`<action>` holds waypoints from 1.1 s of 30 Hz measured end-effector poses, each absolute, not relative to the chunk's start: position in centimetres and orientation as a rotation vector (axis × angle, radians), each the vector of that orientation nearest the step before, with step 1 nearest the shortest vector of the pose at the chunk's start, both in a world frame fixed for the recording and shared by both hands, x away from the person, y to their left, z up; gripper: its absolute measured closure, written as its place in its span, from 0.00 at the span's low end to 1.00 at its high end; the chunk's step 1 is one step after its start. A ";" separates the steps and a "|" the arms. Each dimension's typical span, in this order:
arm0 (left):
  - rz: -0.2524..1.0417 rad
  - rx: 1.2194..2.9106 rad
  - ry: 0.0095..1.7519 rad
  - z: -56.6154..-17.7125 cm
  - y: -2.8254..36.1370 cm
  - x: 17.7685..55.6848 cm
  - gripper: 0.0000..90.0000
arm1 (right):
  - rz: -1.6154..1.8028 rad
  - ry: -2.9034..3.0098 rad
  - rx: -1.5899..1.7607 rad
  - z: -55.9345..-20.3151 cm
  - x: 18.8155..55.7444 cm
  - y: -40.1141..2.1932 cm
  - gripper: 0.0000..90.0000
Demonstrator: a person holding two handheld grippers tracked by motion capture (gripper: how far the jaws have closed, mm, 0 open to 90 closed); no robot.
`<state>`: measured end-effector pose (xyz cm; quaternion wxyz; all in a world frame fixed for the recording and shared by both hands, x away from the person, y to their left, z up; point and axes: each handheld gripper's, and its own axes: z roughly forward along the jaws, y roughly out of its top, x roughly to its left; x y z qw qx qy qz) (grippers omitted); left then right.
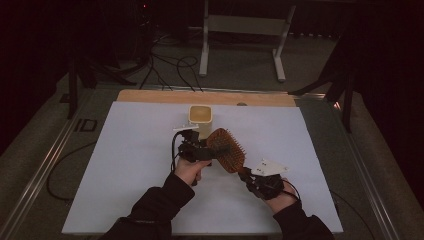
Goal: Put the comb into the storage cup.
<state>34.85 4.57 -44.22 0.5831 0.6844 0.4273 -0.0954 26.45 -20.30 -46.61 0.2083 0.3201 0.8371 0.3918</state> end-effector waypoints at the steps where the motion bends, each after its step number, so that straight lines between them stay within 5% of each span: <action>1: -0.245 1.602 0.981 -44.3 4.5 34.9 0.03 | 1.094 2.330 0.893 -46.6 26.5 -20.3 0.82; 17: -0.299 1.563 1.014 -44.9 4.3 35.0 0.39 | 1.092 2.324 0.897 -46.6 26.5 -20.3 0.81; 33: -0.319 1.564 0.963 -43.8 4.2 34.8 0.56 | 1.087 2.310 0.896 -46.8 26.4 -20.2 0.81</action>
